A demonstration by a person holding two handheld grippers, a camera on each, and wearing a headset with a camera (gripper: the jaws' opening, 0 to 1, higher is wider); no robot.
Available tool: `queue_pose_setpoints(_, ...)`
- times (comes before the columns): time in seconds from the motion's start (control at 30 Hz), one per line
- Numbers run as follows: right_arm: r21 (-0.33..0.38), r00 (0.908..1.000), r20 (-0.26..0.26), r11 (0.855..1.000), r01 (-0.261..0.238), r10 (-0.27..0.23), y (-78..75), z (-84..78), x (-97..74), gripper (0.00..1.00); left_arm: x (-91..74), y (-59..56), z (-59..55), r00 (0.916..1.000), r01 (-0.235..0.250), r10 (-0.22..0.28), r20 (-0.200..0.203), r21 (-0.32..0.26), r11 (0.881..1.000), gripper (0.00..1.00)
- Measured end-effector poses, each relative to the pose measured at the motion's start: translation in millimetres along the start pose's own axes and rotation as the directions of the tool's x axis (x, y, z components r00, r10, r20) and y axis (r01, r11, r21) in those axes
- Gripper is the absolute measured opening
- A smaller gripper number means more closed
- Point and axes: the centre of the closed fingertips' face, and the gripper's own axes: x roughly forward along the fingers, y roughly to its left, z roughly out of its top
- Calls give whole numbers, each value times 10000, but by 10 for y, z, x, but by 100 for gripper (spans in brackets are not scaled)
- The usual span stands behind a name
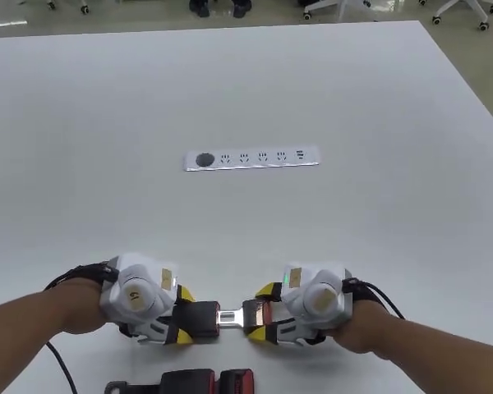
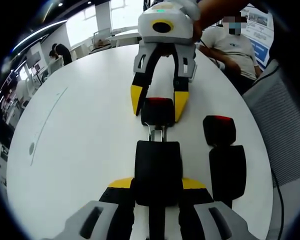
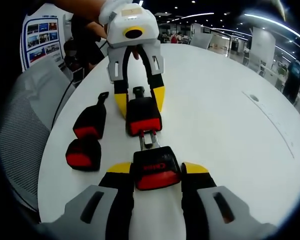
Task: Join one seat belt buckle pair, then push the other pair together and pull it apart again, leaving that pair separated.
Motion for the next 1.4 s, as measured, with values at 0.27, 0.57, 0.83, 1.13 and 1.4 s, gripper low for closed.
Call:
queue_pose_setpoints(0.27,-96,10000,15,9999,80,-80,33,96,92,35,4,0,2,10000,-6,7,-52,32,10000,34)
queue_pose_setpoints(0.57,167,9998,-9,9996,222,-222,44,125,164,35,14,5,-14,9999,-23,22,-114,-90,10000,34)
queue_pose_setpoints(0.83,28,9999,-109,9999,109,-108,81,211,309,34,25,5,-22,9998,89,-87,-188,128,9999,34)
queue_pose_setpoints(1.13,-22,9998,-171,10000,83,-83,84,228,374,34,26,-5,-18,9989,307,-288,-374,532,9981,34)
queue_pose_setpoints(1.4,-269,9995,-321,9996,-2,-6,81,227,386,34,19,-11,-16,9991,300,-285,-306,473,9984,34)
